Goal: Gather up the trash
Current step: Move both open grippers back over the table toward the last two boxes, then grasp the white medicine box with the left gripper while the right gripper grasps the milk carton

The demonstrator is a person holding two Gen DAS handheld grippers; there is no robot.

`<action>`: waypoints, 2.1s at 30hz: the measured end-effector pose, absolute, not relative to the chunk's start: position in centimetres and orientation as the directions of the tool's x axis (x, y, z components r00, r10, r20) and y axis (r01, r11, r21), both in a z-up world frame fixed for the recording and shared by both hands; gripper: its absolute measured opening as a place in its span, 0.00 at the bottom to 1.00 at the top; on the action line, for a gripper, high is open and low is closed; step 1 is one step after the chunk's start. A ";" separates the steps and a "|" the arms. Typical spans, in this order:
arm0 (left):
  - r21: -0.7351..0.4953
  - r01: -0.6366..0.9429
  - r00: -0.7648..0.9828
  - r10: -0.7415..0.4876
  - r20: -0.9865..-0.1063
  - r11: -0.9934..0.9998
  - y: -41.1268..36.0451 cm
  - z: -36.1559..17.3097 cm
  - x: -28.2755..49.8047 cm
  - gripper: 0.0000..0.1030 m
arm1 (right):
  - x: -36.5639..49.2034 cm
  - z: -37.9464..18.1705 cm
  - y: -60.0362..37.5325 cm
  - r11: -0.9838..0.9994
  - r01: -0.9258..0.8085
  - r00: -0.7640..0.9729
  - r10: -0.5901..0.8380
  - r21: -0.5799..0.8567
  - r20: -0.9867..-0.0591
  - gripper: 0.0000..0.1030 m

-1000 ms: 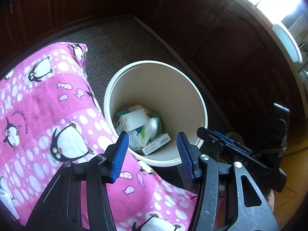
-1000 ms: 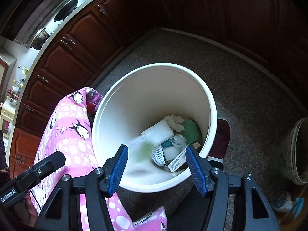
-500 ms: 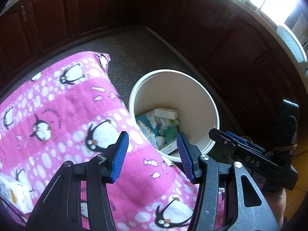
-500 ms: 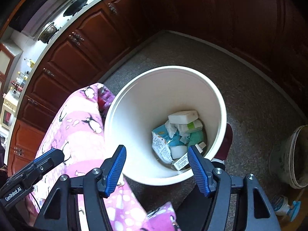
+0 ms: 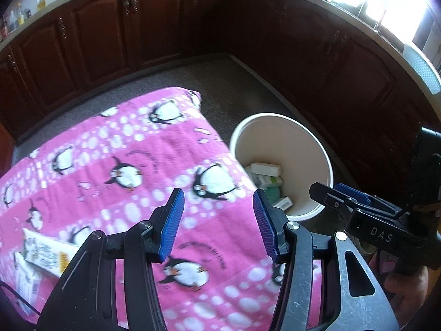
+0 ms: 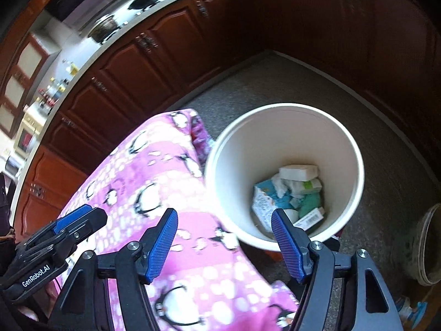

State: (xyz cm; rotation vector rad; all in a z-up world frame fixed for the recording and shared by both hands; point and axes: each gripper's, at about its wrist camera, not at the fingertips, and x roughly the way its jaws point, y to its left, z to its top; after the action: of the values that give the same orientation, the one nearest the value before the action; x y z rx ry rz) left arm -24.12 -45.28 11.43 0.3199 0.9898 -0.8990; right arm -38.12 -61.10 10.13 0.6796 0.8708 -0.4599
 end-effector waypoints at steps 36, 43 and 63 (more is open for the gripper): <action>-0.163 0.692 0.271 -0.463 -0.844 0.703 -21.1 11.8 -18.6 0.65 | -26.7 12.8 -42.7 0.930 0.232 0.565 0.109 0.285 -0.818 0.75; -0.155 0.686 0.242 -0.424 -0.873 0.711 -16.3 9.2 -16.0 0.67 | -23.3 11.3 -39.1 0.963 0.100 0.517 0.165 0.251 -0.840 0.77; -0.054 0.718 0.204 -0.284 -0.937 0.694 -16.6 3.0 -11.5 0.67 | -14.4 4.9 -32.7 0.967 -0.209 0.338 0.208 0.143 -0.918 0.71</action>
State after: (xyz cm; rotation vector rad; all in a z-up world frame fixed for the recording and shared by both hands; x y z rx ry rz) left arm -11.55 -16.60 2.96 0.4431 1.1696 -0.7307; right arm -14.36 -32.68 4.92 -0.0006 1.1950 0.2719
